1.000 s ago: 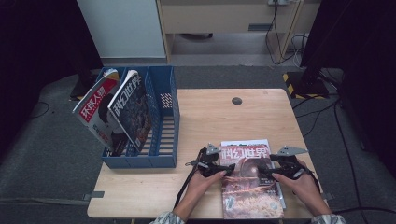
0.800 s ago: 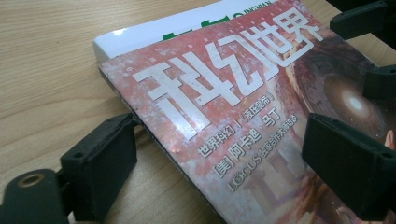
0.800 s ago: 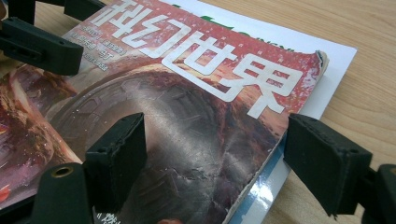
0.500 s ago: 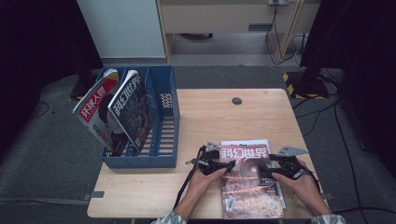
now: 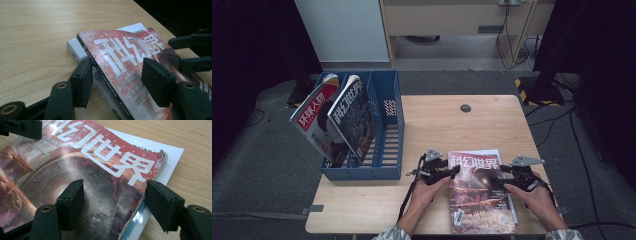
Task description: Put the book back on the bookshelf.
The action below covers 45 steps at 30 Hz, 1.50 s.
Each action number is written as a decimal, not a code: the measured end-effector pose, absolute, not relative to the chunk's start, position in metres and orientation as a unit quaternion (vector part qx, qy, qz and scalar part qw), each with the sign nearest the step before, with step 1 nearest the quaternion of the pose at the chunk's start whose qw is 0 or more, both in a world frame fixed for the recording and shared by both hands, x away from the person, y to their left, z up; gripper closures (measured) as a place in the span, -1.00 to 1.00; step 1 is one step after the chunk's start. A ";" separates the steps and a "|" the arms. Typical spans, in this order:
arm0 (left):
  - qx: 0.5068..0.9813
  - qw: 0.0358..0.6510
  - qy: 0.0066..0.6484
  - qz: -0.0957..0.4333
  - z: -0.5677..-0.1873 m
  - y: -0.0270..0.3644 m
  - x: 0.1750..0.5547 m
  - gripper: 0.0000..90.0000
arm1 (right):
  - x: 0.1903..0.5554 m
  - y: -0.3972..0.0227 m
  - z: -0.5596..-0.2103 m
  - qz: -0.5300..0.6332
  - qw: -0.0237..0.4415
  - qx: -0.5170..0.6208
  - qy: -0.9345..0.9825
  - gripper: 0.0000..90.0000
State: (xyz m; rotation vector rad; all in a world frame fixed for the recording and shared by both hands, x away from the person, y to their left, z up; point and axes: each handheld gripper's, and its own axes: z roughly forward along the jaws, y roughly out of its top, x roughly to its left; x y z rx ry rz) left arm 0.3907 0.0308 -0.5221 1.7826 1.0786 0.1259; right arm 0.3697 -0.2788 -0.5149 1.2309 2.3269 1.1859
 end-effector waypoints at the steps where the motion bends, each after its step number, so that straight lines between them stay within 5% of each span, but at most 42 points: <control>1: 0.739 0.502 0.447 0.053 -0.522 0.031 0.391 -0.05 | 0.370 -0.279 -0.515 0.408 0.127 0.422 0.800 -0.29; 13: 0.754 0.468 0.459 0.036 -0.536 0.028 0.394 -0.18 | 0.369 -0.273 -0.516 0.390 0.147 0.415 0.809 -0.33; 16: 0.760 0.463 0.452 0.059 -0.537 0.025 0.394 -0.42 | 0.369 -0.273 -0.516 0.389 0.143 0.413 0.811 -0.39; 21: 0.769 0.459 0.441 0.063 -0.537 0.019 0.392 -0.52 | 0.369 -0.272 -0.516 0.390 0.137 0.413 0.811 -0.47; 30: 0.771 0.457 0.439 0.066 -0.535 0.015 0.392 -0.47 | 0.370 -0.276 -0.516 0.390 0.136 0.409 0.814 -0.45; 34: 0.765 0.465 0.440 0.072 -0.531 0.019 0.392 -0.25 | 0.369 -0.276 -0.516 0.389 0.132 0.416 0.812 -0.47; 39: 0.744 0.499 0.441 0.059 -0.519 0.025 0.391 -0.11 | 0.368 -0.276 -0.516 0.387 0.136 0.414 0.812 -0.44; 42: 0.745 0.516 0.422 -0.003 -0.518 0.022 0.391 -0.05 | 0.367 -0.276 -0.516 0.391 0.147 0.411 0.810 -0.30; 45: 0.770 0.495 0.402 0.019 -0.513 0.007 0.385 -0.08 | 0.368 -0.272 -0.516 0.393 0.149 0.403 0.813 -0.29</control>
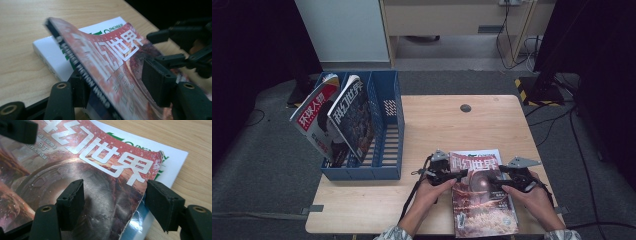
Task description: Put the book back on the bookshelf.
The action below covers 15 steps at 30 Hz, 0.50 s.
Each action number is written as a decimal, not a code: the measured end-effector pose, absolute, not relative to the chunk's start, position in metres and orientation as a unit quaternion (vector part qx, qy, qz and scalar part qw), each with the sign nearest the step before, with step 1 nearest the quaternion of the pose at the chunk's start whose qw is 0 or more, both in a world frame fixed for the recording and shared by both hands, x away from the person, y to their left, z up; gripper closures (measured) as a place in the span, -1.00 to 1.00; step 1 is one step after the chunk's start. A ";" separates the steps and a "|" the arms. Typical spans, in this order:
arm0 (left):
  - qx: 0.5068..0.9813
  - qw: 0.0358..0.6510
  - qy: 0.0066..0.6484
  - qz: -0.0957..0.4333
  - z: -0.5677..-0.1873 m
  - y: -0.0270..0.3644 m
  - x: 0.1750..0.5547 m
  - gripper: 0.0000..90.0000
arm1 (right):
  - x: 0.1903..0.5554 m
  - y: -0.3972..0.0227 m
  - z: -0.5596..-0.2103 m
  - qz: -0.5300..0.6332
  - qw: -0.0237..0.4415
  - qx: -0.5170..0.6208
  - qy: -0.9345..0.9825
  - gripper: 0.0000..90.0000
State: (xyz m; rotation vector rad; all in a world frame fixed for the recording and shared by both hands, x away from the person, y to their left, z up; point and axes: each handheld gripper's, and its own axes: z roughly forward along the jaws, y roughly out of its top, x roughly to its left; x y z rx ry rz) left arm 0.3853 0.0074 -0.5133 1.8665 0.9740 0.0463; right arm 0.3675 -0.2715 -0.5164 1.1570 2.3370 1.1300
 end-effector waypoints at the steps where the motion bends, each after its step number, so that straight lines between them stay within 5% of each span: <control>1: 0.773 0.492 0.399 0.021 -0.511 0.005 0.385 -0.08 | 0.367 -0.269 -0.516 0.391 0.150 0.401 0.815 -0.29; 15: 0.763 0.504 0.404 0.026 -0.507 0.004 0.382 -0.01 | 0.367 -0.267 -0.515 0.405 0.150 0.397 0.810 -0.18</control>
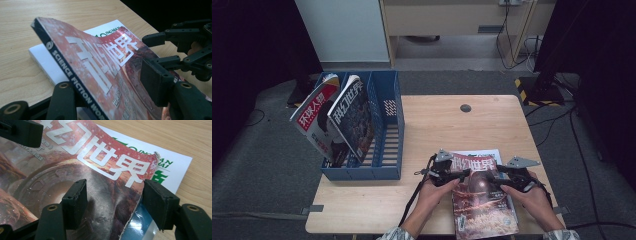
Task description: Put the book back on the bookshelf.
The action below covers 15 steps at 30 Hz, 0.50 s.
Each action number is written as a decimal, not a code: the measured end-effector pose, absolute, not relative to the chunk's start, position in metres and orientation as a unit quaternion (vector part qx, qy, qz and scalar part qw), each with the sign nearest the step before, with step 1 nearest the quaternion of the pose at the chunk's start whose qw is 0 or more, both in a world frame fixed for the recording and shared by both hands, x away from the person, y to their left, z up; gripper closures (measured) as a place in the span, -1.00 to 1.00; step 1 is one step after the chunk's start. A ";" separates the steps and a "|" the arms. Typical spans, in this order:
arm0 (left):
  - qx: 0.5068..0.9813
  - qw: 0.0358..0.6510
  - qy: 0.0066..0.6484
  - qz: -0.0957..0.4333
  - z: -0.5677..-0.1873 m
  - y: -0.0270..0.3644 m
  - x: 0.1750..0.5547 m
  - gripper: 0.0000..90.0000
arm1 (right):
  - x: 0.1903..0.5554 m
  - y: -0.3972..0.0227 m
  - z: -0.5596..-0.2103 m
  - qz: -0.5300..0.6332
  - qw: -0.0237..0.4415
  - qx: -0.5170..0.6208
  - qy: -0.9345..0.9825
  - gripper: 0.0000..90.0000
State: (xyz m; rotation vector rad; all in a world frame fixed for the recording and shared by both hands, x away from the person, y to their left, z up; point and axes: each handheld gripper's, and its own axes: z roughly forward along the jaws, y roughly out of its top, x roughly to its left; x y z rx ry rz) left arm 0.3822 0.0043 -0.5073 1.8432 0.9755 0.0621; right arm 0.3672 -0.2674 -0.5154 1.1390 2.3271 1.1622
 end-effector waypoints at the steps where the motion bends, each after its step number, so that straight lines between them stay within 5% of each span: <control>1: 0.762 0.505 0.404 0.025 -0.507 0.004 0.382 -0.01 | 0.367 -0.266 -0.516 0.405 0.148 0.397 0.811 -0.18; 15: 0.763 0.502 0.407 0.020 -0.508 0.002 0.383 -0.09 | 0.366 -0.261 -0.516 0.404 0.147 0.391 0.814 -0.22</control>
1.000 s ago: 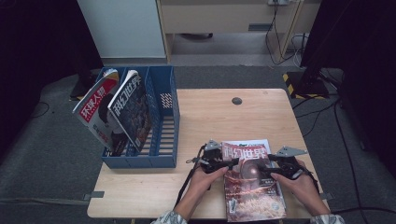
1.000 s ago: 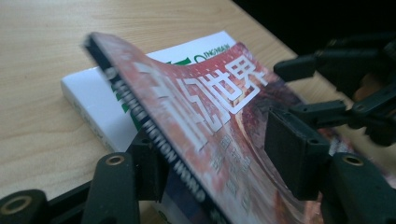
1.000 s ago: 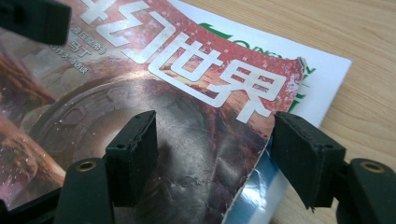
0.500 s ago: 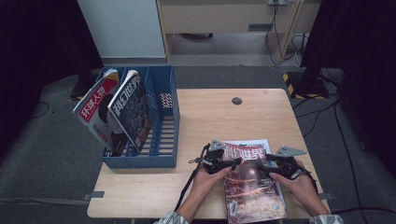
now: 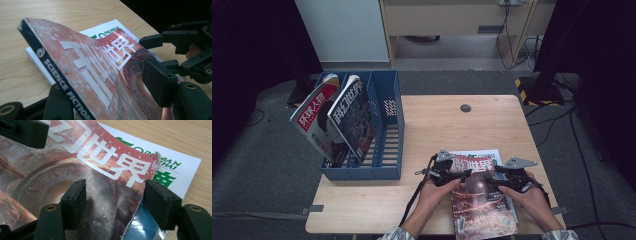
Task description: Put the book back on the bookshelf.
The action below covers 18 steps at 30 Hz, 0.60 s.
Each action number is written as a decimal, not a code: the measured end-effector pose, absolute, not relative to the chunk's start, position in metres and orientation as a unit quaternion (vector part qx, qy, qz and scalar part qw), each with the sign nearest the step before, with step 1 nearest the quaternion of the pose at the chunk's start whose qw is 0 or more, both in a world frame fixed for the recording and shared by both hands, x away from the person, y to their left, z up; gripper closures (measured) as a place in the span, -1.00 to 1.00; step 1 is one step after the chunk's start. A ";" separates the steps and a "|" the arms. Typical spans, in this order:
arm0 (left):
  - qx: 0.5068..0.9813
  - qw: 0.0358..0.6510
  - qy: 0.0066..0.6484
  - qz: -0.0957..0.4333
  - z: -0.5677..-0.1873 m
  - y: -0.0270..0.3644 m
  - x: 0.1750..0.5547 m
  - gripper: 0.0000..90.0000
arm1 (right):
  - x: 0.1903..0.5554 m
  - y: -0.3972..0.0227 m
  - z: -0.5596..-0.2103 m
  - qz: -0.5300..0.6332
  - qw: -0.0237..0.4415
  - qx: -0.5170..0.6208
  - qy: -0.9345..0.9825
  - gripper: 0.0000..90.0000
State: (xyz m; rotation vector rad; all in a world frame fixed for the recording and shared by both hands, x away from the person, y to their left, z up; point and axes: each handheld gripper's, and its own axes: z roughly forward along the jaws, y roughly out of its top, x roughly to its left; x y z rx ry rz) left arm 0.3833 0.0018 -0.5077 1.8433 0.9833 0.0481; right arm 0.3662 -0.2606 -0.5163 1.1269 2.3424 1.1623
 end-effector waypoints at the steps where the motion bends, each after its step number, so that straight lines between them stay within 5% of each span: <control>1: 0.763 0.502 0.406 0.020 -0.508 0.001 0.384 -0.11 | 0.366 -0.260 -0.516 0.403 0.146 0.391 0.815 -0.23; 7: 0.763 0.501 0.408 0.020 -0.509 -0.001 0.384 -0.15 | 0.365 -0.256 -0.516 0.395 0.152 0.382 0.821 -0.31; 18: 0.734 0.520 0.437 0.012 -0.500 0.004 0.381 0.42 | 0.365 -0.255 -0.514 0.393 0.145 0.386 0.822 -0.47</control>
